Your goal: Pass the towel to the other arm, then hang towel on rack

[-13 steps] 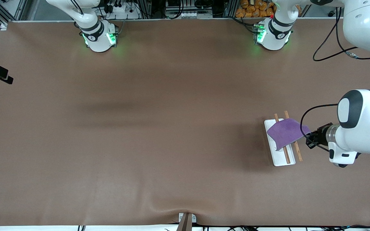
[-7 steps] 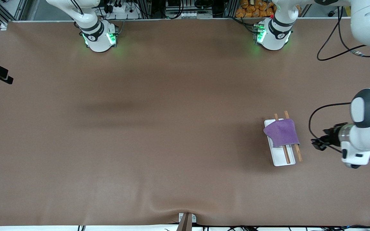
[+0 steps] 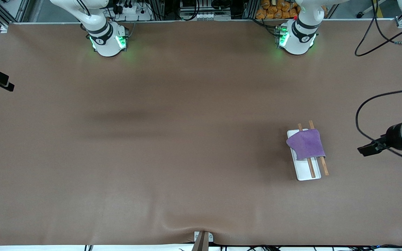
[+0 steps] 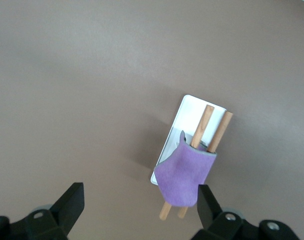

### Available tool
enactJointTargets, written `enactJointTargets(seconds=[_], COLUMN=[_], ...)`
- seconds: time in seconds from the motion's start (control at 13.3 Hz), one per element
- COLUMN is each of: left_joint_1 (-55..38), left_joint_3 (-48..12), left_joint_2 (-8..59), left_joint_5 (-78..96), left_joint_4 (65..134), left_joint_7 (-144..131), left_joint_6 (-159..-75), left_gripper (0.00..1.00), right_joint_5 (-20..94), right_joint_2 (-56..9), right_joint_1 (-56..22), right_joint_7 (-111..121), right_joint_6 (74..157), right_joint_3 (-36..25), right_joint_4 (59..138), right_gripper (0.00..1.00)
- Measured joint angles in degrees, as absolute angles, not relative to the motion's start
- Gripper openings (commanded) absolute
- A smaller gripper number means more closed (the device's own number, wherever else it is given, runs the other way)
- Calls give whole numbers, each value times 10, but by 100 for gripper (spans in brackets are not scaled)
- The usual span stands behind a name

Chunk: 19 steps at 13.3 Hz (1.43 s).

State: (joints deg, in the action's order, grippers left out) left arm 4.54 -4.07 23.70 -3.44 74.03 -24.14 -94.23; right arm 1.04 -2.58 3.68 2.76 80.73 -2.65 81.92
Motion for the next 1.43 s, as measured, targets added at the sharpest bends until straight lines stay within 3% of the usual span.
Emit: enactJointTargets(seconds=[0.6,1.43], left_joint_1=[44,57], left_joint_3=[-44,-73], left_joint_2=[152,122], left_joint_5=[-34,-20], left_joint_4=[740,741], left_joint_7=[-114,-45], left_joint_6=[-899,-860], left_gripper=[100,100], right_joint_5=[10,10], right_joint_2=[-26,-26], right_joint_1=[37,37], right_joint_7=[28,27], right_joint_6=[807,806], right_joint_3=[-26,-27], right_joint_4=[819,819], right_gripper=[100,100])
